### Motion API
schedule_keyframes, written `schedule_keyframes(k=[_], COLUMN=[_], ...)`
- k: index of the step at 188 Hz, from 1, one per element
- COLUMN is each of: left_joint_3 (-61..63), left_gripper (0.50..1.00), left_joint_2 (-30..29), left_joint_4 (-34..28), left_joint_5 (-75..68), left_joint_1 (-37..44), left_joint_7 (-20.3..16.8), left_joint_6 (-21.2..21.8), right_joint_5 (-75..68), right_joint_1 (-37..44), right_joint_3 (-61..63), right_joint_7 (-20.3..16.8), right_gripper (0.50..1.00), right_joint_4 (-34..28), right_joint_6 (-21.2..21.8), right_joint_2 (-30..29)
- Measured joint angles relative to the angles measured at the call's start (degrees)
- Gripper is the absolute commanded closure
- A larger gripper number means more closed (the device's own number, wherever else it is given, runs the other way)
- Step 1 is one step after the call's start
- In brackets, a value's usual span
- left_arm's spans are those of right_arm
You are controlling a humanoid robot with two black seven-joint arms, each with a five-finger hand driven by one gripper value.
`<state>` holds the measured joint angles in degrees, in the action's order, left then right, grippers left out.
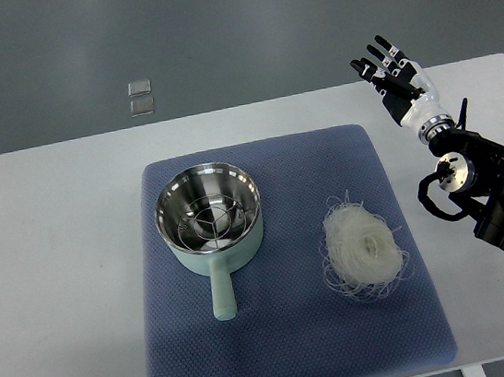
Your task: Put vermicelli into pot with right hand
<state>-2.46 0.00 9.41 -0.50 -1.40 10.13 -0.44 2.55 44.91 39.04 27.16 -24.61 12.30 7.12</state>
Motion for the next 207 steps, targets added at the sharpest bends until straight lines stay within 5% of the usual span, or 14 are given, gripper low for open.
schedule_keyframes(k=[145, 207], left_joint_3=[0.01, 0.00], left_gripper=[0.500, 0.500], left_joint_2=[0.00, 0.00], left_joint_4=[-0.01, -0.01], left_joint_5=[-0.03, -0.04], left_joint_1=[-0.28, -0.28], left_joint_7=[-0.02, -0.02], left_joint_6=[0.00, 0.00], right_joint_5=[1.34, 32.90], right_joint_1=[0.35, 0.87], right_joint_3=[-0.34, -2.04], right_joint_7=[0.00, 0.76], right_gripper=[0.572, 0.572], right_joint_4=[-2.94, -16.05], right_joint_6=[-0.11, 0.52], right_joint_2=[3.18, 16.04])
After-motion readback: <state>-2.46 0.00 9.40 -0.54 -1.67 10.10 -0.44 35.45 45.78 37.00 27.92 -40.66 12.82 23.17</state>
